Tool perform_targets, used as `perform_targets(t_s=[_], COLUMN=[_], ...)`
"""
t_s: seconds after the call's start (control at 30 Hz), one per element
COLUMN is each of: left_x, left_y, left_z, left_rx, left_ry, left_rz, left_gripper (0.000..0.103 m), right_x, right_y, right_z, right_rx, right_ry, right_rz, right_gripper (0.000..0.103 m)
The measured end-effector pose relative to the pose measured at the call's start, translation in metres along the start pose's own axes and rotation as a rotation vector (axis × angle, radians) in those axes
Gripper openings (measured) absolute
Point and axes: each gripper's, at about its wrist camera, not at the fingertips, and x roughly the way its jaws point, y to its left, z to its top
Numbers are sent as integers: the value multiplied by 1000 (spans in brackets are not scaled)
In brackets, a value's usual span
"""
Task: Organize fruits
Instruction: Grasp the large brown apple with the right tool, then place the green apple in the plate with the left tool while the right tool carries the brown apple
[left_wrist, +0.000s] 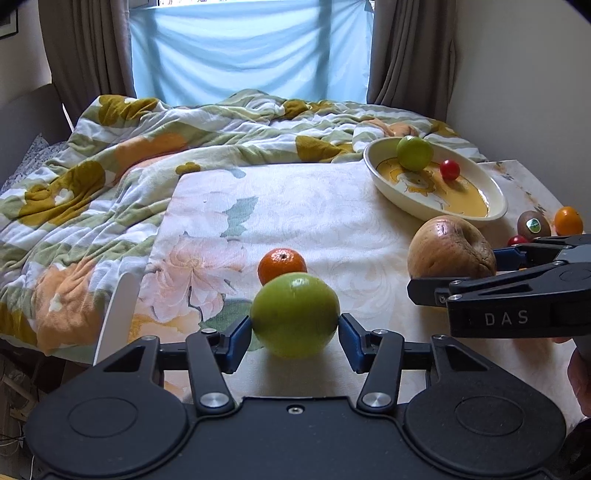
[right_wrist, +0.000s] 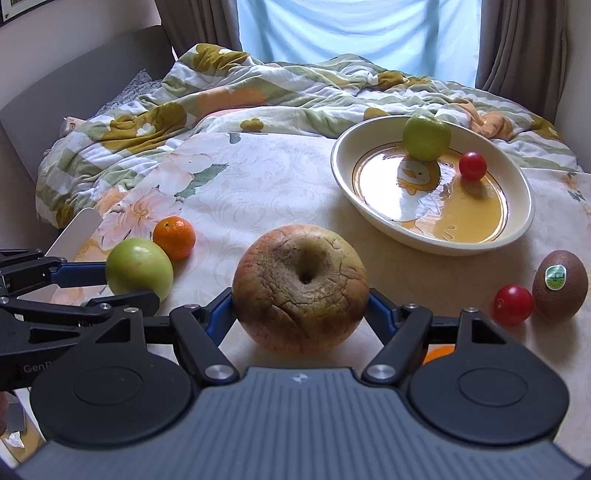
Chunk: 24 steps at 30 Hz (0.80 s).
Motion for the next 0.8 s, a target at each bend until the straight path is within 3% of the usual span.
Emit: perform_targets(t_s=[0.8], left_x=[-34], left_y=[-10], left_z=[19], left_rx=[-45], left_ry=[-16], left_rz=[5], left_gripper=[52], right_x=[-38], right_y=[-3], right_z=[16], right_rx=[-7], right_ry=[-40], right_rz=[33], right_gripper=[89])
